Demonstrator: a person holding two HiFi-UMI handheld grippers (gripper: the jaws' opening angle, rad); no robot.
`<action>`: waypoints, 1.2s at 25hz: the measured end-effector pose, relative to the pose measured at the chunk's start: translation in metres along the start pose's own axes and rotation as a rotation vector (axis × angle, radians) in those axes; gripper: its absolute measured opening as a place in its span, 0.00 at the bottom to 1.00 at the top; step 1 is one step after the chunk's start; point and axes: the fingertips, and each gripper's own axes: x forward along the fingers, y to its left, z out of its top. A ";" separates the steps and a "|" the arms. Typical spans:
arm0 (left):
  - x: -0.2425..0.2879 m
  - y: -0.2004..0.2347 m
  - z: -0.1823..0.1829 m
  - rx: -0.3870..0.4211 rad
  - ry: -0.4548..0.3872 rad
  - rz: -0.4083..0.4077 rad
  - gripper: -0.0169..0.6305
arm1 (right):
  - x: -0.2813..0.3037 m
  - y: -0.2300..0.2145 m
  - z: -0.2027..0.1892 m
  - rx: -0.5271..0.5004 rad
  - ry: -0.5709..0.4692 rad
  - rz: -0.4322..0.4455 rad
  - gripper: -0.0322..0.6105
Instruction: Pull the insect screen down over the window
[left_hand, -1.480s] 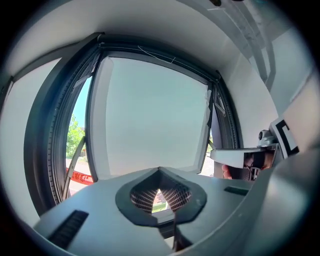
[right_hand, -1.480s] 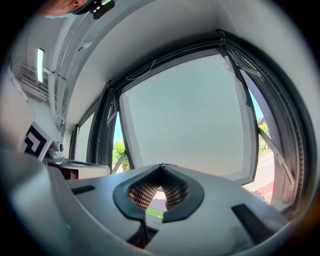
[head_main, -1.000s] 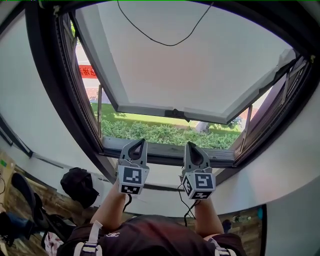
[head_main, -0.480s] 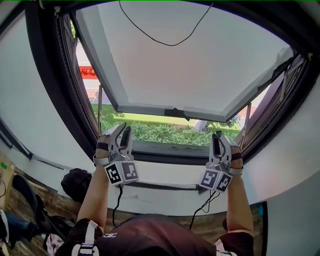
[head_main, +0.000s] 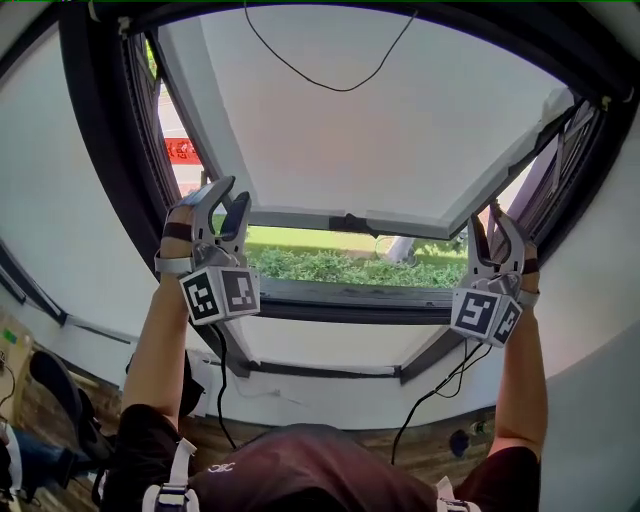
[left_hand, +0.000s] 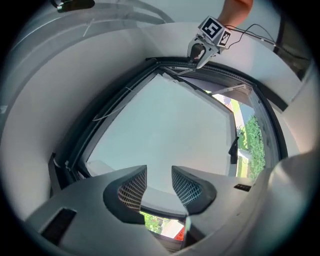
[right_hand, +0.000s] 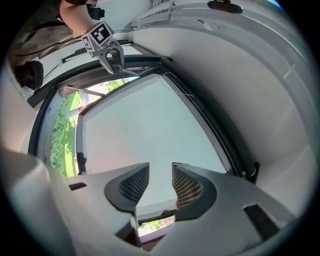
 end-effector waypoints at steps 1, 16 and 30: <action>0.004 0.011 0.004 0.003 -0.008 0.008 0.29 | 0.002 -0.012 0.003 0.001 -0.002 -0.014 0.28; 0.055 0.213 0.038 0.111 -0.030 0.169 0.28 | 0.036 -0.164 0.056 -0.122 0.005 -0.113 0.29; 0.090 0.244 0.062 0.233 -0.014 0.068 0.28 | 0.066 -0.229 0.068 -0.081 0.047 -0.102 0.30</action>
